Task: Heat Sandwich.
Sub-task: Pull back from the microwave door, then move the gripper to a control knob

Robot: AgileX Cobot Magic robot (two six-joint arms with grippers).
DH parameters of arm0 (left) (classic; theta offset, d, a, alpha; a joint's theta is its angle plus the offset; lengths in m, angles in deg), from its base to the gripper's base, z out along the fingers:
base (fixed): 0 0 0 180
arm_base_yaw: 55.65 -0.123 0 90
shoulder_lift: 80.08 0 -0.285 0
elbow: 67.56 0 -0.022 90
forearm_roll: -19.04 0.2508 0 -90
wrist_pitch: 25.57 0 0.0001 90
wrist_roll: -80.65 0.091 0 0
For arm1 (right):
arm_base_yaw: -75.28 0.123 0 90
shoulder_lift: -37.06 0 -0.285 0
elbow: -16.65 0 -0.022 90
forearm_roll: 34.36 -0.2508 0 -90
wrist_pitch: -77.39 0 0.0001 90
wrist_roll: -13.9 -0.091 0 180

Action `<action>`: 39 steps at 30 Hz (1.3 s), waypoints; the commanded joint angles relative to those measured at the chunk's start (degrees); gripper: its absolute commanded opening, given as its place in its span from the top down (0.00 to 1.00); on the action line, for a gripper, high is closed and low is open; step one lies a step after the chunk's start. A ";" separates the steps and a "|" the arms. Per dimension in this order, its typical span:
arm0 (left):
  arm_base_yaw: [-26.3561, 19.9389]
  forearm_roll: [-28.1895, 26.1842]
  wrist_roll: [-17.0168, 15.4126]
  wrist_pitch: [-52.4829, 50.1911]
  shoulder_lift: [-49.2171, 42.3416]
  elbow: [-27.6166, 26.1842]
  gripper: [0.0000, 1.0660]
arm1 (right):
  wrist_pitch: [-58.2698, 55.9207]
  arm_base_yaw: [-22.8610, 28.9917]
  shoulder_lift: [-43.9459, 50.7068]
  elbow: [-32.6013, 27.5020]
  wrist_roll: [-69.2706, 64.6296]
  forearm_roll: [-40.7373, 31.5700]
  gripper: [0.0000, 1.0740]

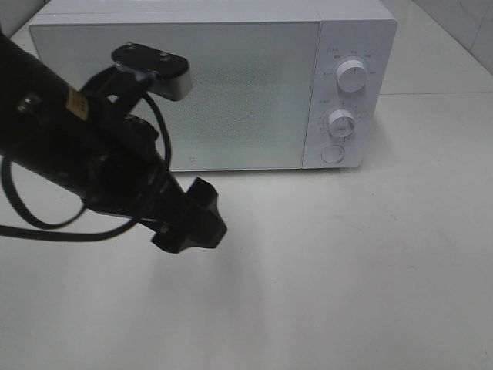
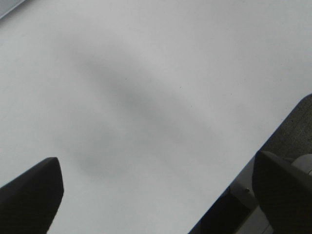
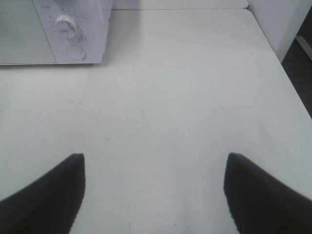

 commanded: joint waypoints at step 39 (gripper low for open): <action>-47.61 3.44 1.89 28.99 -42.11 16.79 0.03 | 0.46 -0.40 1.43 -0.06 0.86 0.06 0.29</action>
